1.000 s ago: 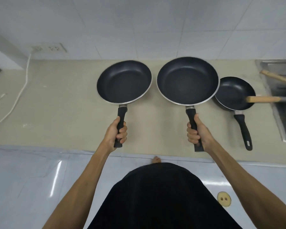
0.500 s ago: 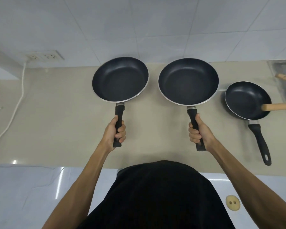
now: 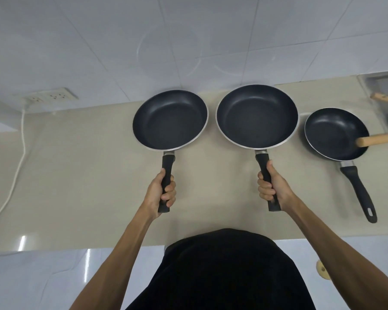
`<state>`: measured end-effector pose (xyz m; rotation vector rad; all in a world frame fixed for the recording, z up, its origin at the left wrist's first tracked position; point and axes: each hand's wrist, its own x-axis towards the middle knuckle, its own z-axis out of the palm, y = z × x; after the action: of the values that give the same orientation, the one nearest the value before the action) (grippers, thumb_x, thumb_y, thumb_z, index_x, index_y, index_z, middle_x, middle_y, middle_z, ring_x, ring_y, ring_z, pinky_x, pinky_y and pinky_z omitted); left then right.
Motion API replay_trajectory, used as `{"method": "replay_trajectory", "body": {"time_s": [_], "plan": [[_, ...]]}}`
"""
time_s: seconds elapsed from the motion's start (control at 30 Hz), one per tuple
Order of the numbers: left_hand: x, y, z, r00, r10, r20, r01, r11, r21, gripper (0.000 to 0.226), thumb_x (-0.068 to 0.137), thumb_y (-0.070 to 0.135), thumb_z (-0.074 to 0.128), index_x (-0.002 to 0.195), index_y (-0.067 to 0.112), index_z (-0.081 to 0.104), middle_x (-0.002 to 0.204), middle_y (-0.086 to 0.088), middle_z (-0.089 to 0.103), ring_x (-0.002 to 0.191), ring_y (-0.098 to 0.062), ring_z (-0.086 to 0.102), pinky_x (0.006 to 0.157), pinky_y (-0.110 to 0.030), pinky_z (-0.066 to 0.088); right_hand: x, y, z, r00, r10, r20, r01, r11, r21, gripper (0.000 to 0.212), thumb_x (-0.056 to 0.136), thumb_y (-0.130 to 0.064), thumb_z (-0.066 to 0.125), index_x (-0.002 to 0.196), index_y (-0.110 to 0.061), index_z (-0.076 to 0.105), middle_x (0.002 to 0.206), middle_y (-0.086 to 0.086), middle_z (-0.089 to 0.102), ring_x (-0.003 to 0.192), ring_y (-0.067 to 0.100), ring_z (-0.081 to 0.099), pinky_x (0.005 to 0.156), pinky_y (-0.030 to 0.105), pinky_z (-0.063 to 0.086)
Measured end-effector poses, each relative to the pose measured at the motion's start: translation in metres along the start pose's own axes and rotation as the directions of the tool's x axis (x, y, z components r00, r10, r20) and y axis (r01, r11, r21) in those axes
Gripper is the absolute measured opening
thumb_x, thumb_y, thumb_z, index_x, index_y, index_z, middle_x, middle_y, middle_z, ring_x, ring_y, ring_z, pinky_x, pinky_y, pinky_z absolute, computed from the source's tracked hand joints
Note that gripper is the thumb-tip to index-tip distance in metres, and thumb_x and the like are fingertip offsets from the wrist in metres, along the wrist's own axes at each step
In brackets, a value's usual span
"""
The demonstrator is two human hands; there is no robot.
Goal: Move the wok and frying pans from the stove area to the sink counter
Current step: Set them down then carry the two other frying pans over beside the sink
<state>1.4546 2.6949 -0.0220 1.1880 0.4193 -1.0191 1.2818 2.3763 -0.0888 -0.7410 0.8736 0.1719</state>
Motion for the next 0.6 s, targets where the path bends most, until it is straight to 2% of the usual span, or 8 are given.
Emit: {"method": "replay_trajectory", "body": {"time_s": [0.37, 0.6], "plan": [[0.011, -0.013, 0.002, 0.999, -0.029, -0.021, 0.029, 0.999, 0.033, 0.044, 0.104, 0.048, 0.036, 0.078, 0.015, 0.049, 0.049, 0.005, 0.035, 0.028, -0.007, 0.027, 0.029, -0.017, 0.028, 0.001, 0.003, -0.01, 1.0, 0.02, -0.023, -0.021, 0.999, -0.041, 0.061, 0.089, -0.074, 0.046, 0.066, -0.018, 0.051, 0.048, -0.004, 0.029, 0.031, 0.009, 0.023, 0.032, 0.018, 0.021], [0.019, -0.019, -0.001, 0.999, -0.032, -0.002, 0.032, 0.999, 0.021, 0.045, 0.103, 0.048, 0.037, 0.077, 0.015, 0.052, 0.05, 0.004, 0.037, 0.029, -0.008, 0.029, 0.03, -0.018, 0.03, 0.0, 0.006, -0.007, 0.998, 0.04, -0.039, -0.042, 0.998, -0.053, 0.06, 0.089, -0.073, 0.047, 0.066, -0.018, 0.051, 0.049, -0.003, 0.03, 0.033, 0.011, 0.025, 0.032, 0.021, 0.024]]}}
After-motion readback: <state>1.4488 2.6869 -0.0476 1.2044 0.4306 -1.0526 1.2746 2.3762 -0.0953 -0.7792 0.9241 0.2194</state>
